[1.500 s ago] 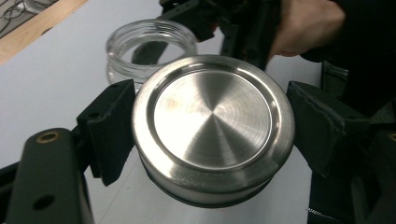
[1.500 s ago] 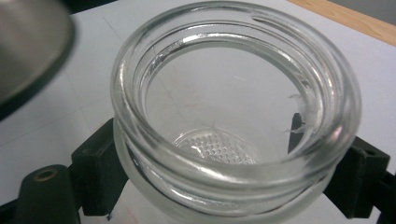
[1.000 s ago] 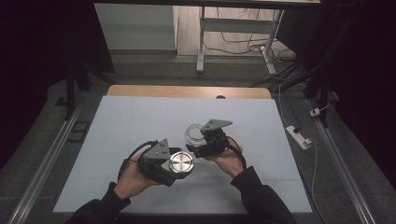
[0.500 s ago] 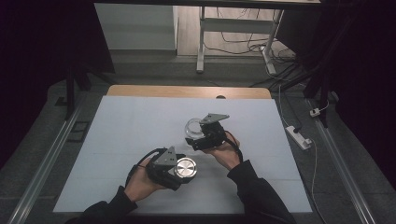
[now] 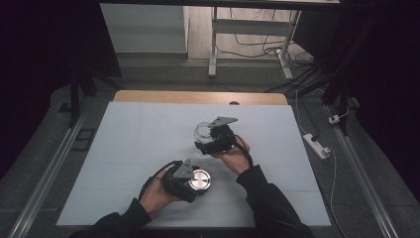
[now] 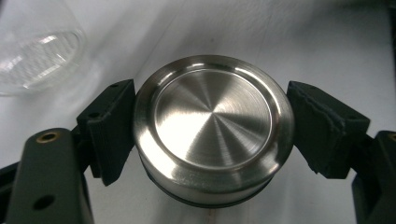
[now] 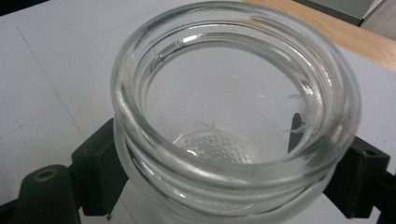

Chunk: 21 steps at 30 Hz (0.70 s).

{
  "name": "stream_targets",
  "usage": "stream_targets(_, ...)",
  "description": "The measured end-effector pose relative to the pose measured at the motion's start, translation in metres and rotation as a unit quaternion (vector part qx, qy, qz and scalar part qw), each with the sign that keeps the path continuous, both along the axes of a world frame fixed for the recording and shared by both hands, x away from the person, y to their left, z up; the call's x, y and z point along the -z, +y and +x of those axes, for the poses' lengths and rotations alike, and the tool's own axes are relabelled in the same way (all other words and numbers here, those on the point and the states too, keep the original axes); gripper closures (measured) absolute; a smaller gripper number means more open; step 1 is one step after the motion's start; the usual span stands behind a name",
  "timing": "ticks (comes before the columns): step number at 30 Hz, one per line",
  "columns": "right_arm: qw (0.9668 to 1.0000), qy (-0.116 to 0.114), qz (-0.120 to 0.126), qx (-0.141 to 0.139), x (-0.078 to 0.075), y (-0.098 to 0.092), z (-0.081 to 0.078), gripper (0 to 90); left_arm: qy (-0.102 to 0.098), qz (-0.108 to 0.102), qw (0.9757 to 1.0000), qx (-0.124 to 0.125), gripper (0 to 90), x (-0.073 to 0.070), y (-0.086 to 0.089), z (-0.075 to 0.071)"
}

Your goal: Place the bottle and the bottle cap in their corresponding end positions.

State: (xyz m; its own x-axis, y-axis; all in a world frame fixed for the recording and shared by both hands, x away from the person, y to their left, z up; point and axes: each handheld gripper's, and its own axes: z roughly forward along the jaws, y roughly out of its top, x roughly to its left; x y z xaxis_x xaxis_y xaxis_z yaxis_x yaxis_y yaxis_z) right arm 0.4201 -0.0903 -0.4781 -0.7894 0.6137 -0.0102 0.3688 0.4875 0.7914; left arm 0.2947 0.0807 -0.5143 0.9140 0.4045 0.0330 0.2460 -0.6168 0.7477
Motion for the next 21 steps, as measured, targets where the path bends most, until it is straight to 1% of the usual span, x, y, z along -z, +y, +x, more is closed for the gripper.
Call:
stream_targets(5,1.0000,0.003,-0.003,0.005,0.005,0.003,0.006,15.0,0.009,0.003,0.9999,-0.010,20.4,0.009,-0.004,0.006)
stream_targets(8,1.0000,0.002,-0.007,0.006,0.008,0.005,0.010,15.0,0.010,0.003,0.9999,-0.013,20.4,0.012,-0.004,0.009)
stream_targets(14,0.9999,0.005,-0.006,0.007,0.015,0.008,0.015,15.0,0.013,0.005,0.9998,-0.015,20.3,0.016,-0.005,0.012)
stream_targets(16,1.0000,0.006,-0.005,0.005,0.016,0.009,0.015,15.0,0.014,0.008,0.9998,-0.014,20.3,0.018,-0.006,0.013)
stream_targets(18,0.9999,0.005,-0.009,0.004,0.018,0.011,0.016,15.0,0.016,0.011,0.9997,-0.015,20.3,0.019,-0.006,0.013)
stream_targets(21,0.9999,0.005,-0.011,0.002,0.021,0.012,0.016,15.0,0.016,0.022,0.9995,-0.015,20.3,0.022,-0.007,0.014)
